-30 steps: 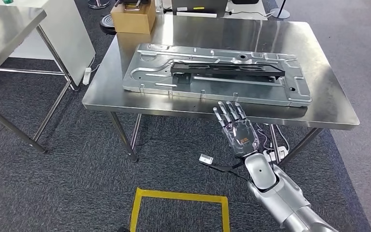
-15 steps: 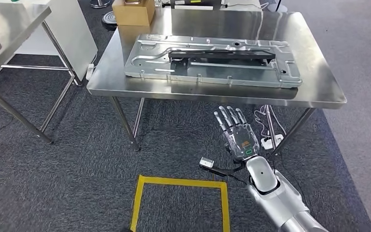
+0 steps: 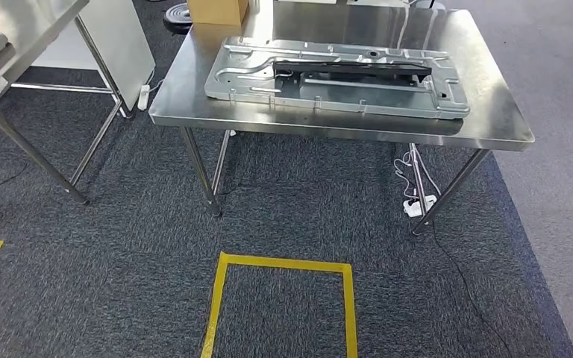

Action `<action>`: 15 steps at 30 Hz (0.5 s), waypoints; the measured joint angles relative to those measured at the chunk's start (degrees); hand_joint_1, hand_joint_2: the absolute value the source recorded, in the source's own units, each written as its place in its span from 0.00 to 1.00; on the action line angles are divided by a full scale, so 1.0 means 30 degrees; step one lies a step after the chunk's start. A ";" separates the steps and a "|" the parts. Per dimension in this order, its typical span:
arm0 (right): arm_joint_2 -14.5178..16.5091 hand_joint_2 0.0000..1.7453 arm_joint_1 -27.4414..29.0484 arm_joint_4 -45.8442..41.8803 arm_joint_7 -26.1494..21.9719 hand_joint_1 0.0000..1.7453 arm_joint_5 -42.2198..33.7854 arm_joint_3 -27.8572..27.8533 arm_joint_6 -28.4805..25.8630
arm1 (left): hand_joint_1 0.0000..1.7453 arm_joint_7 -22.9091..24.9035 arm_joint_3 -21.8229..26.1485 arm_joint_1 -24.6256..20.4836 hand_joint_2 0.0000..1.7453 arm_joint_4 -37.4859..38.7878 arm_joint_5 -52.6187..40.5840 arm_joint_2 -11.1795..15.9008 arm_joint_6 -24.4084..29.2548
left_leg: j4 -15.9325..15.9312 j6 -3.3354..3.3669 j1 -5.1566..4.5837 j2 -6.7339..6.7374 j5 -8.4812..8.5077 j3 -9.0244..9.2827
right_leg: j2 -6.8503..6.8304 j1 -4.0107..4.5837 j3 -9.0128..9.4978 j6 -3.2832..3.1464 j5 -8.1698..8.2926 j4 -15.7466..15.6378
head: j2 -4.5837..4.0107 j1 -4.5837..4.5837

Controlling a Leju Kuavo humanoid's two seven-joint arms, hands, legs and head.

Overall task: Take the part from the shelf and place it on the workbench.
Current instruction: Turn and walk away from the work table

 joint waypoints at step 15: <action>0.1025 0.50 0.0092 0.1866 -0.1953 0.00 0.0349 -0.3669 -0.1315 | 0.00 -0.0322 0.0272 -0.0362 0.00 -0.0002 -0.0596 0.0066 -0.0120 | 0.0781 -0.0194 -0.0293 0.0245 0.1175 -0.1967 | 0.0225 0.0036 0.2982 -0.0607 -0.2167 -0.0558 | 0.0000 -0.0025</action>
